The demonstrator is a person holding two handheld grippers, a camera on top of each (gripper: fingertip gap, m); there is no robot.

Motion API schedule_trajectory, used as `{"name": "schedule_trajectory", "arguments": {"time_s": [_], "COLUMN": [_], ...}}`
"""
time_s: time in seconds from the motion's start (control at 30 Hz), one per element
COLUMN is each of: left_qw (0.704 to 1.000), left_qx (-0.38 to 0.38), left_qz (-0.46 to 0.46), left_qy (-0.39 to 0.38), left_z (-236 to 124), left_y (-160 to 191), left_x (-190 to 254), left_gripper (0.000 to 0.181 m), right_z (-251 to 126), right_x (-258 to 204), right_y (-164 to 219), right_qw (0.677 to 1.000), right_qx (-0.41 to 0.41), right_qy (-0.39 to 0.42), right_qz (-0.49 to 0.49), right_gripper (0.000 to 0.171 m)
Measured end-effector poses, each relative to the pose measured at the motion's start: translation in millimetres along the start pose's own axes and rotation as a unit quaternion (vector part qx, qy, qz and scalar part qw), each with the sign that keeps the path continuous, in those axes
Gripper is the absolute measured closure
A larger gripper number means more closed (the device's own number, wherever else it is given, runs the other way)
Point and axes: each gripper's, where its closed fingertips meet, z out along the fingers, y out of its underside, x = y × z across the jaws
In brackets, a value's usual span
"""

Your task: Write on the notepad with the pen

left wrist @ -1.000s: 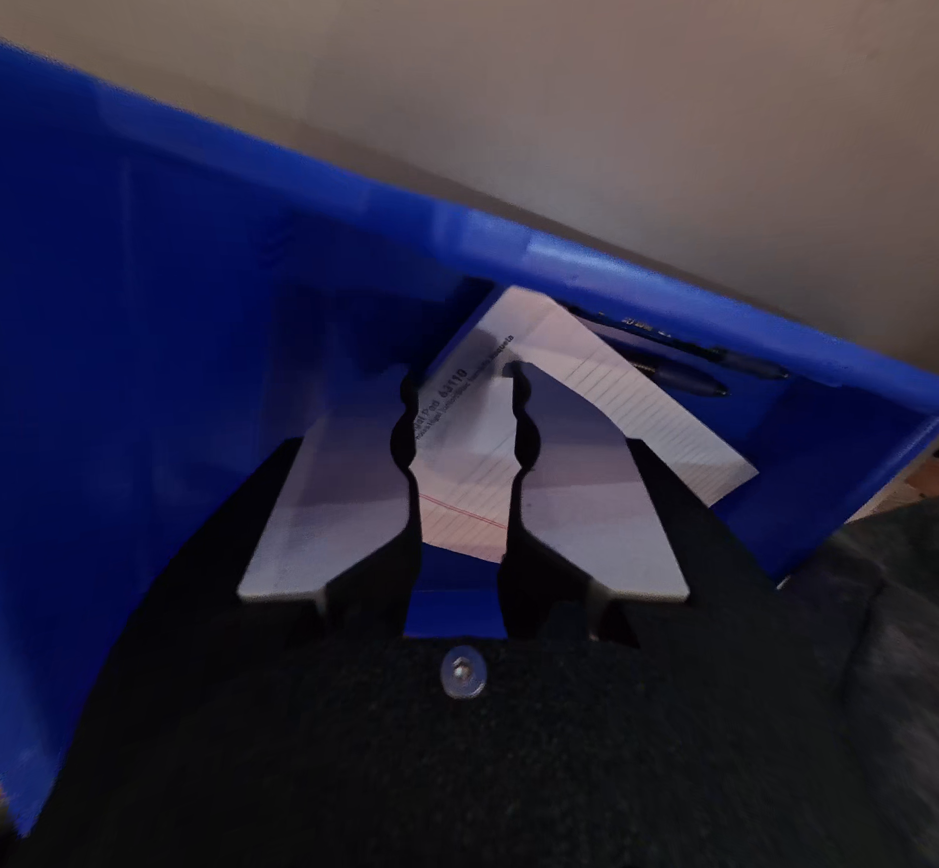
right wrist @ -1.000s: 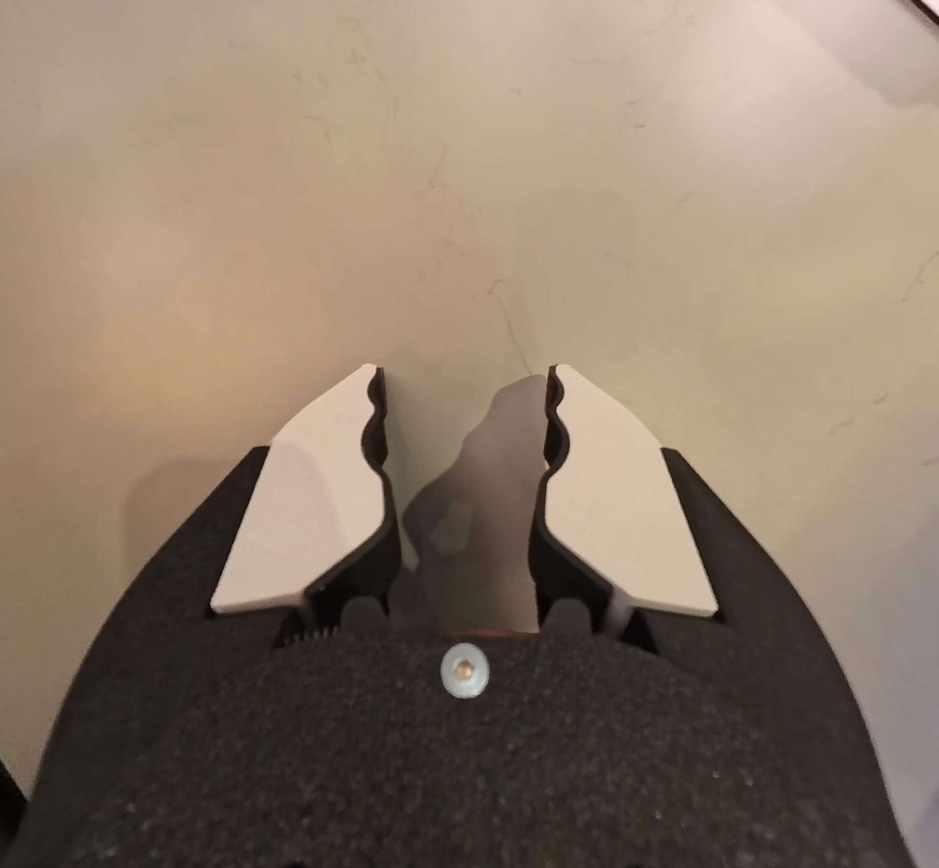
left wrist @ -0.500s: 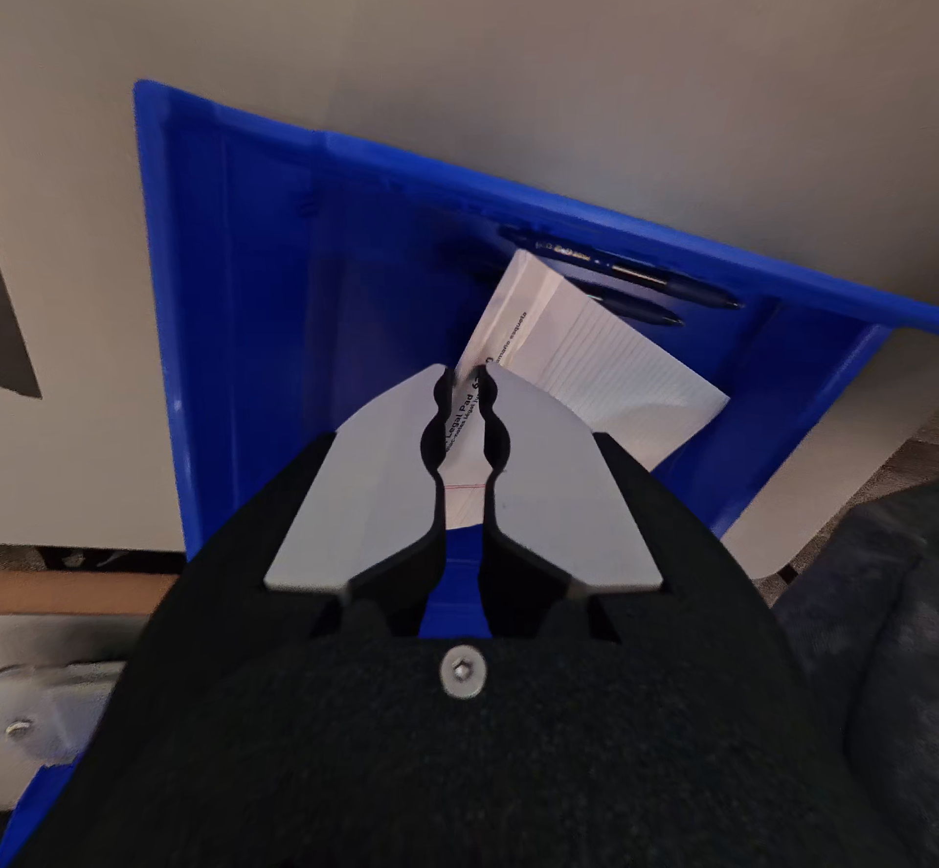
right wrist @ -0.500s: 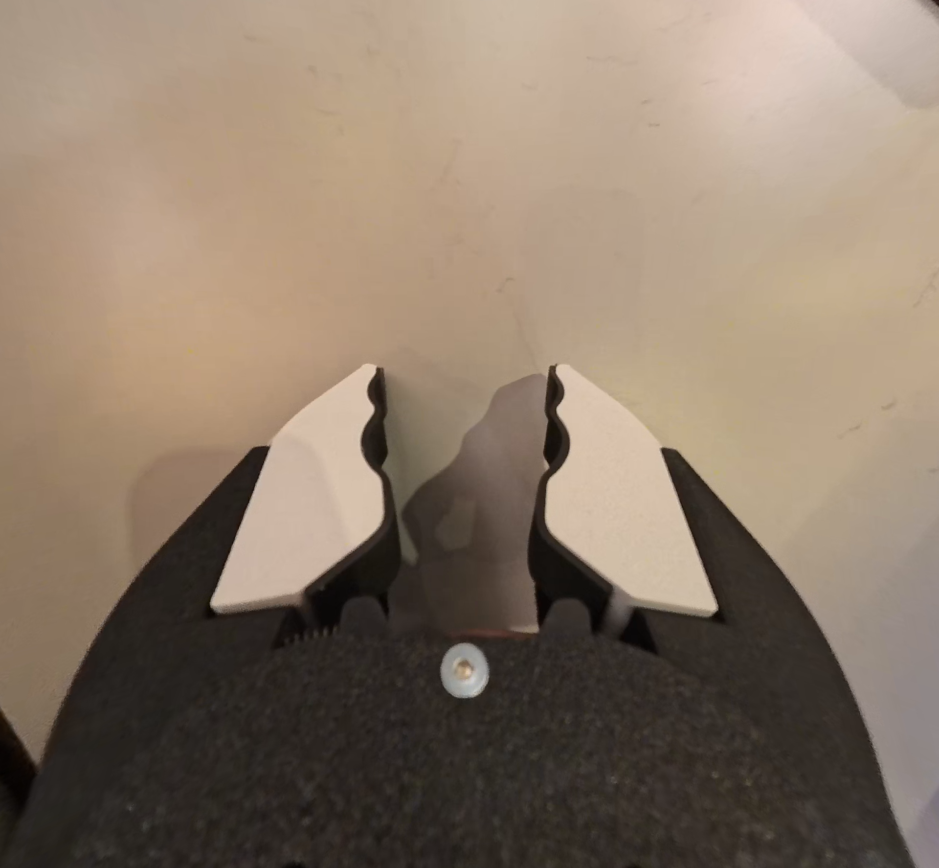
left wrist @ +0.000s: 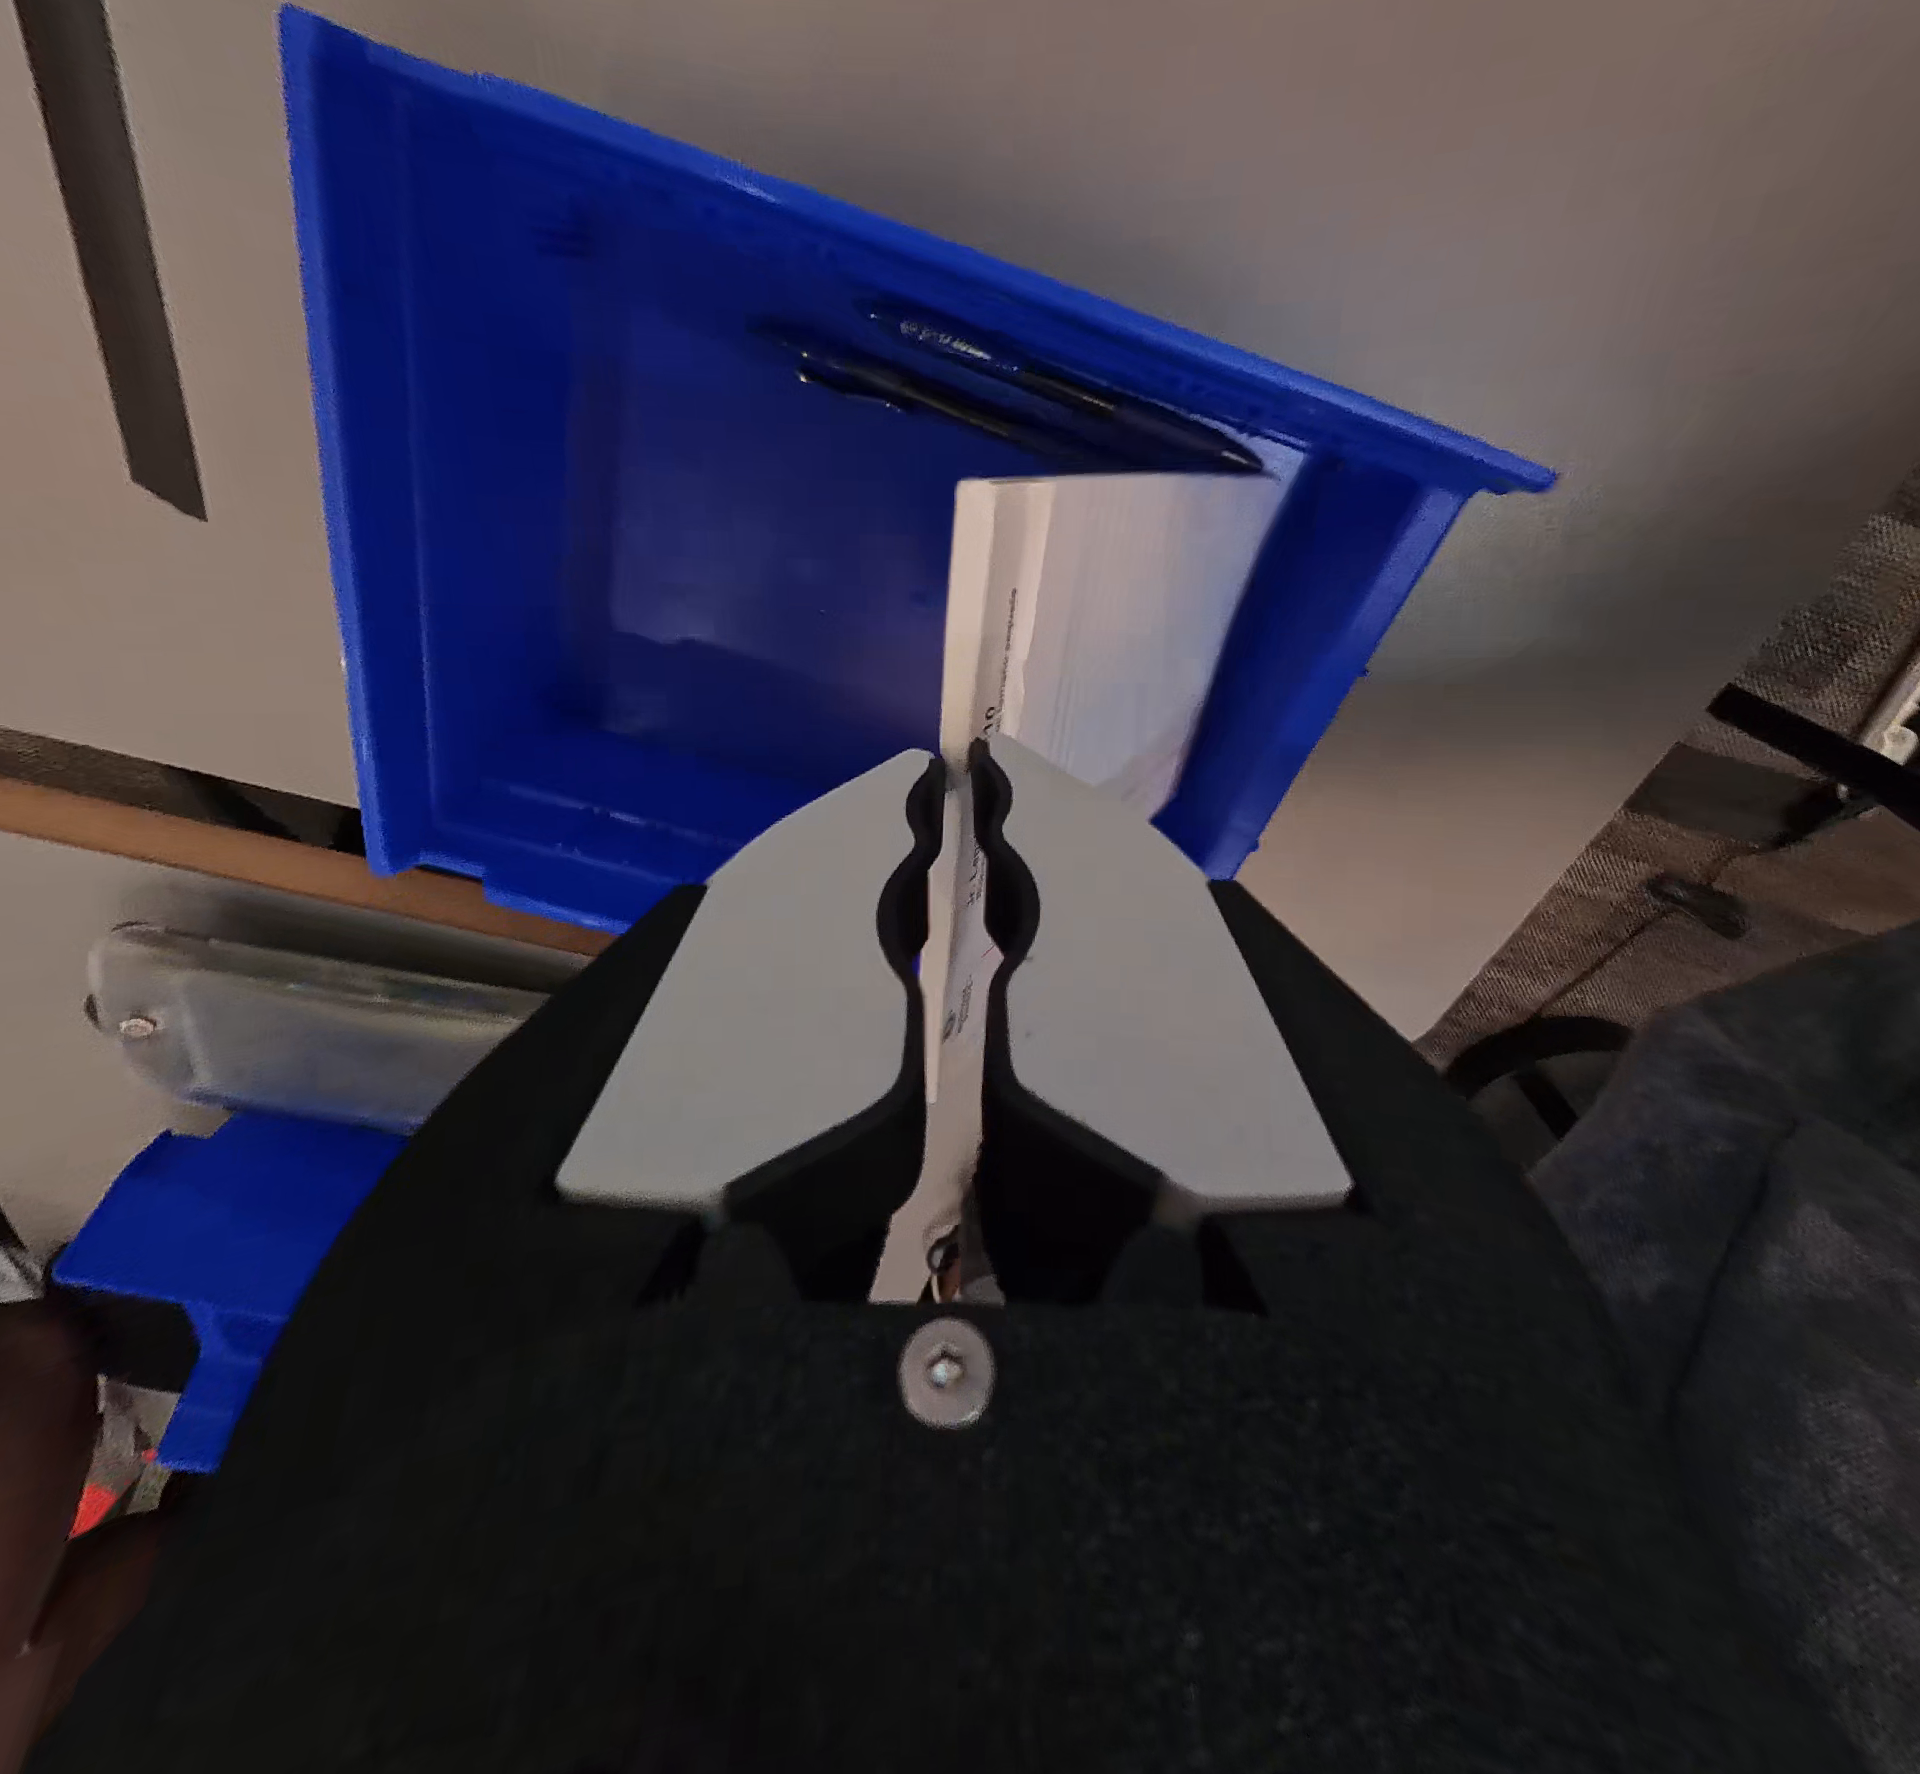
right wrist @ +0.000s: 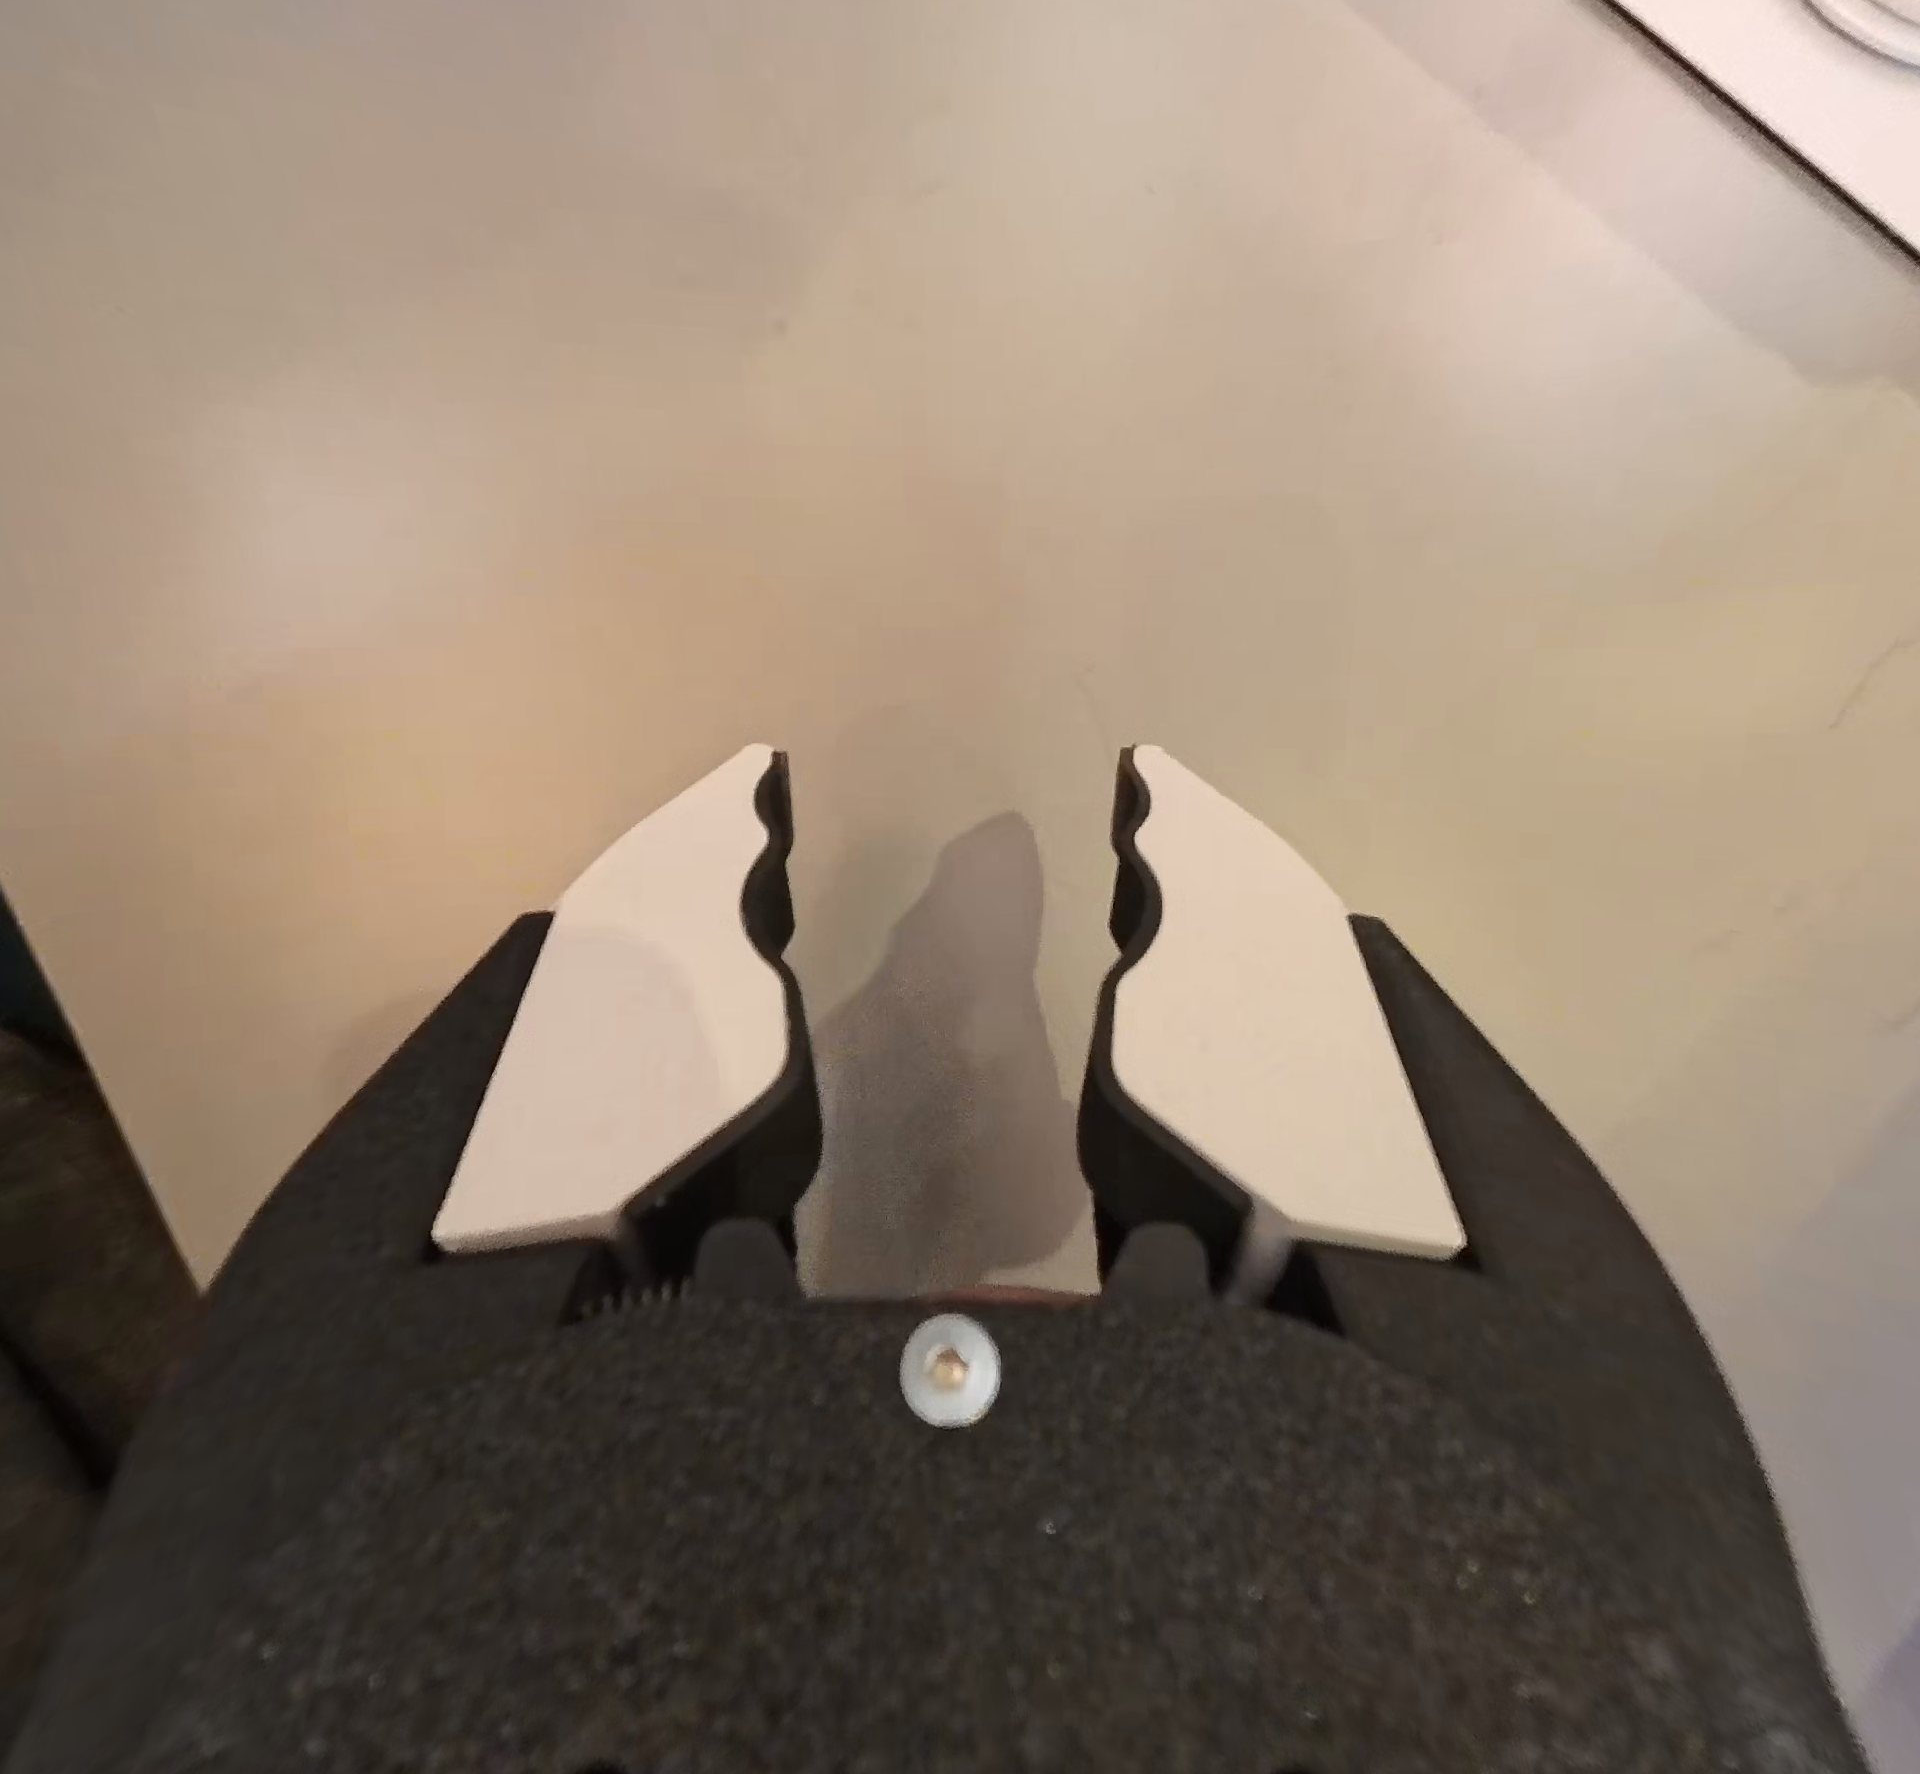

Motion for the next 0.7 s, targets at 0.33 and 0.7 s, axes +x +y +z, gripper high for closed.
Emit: {"name": "schedule_trajectory", "arguments": {"time_s": [0.33,0.7], "left_qw": [0.996,0.984], "left_qx": [0.035,0.072], "left_qz": [0.015,0.096], "left_qy": [-0.080,-0.130], "left_z": [-61,-133], "left_y": [-20,-118], "left_x": [41,102], "left_gripper": [0.177,0.177], "right_z": [-17,-47], "right_x": [-15,-5], "right_y": [-19,-28], "right_qw": [0.999,0.998], "right_qx": [0.030,0.056], "right_qy": [-0.013,0.011], "right_qz": [-0.011,-0.006], "right_gripper": [0.112,0.112]}}
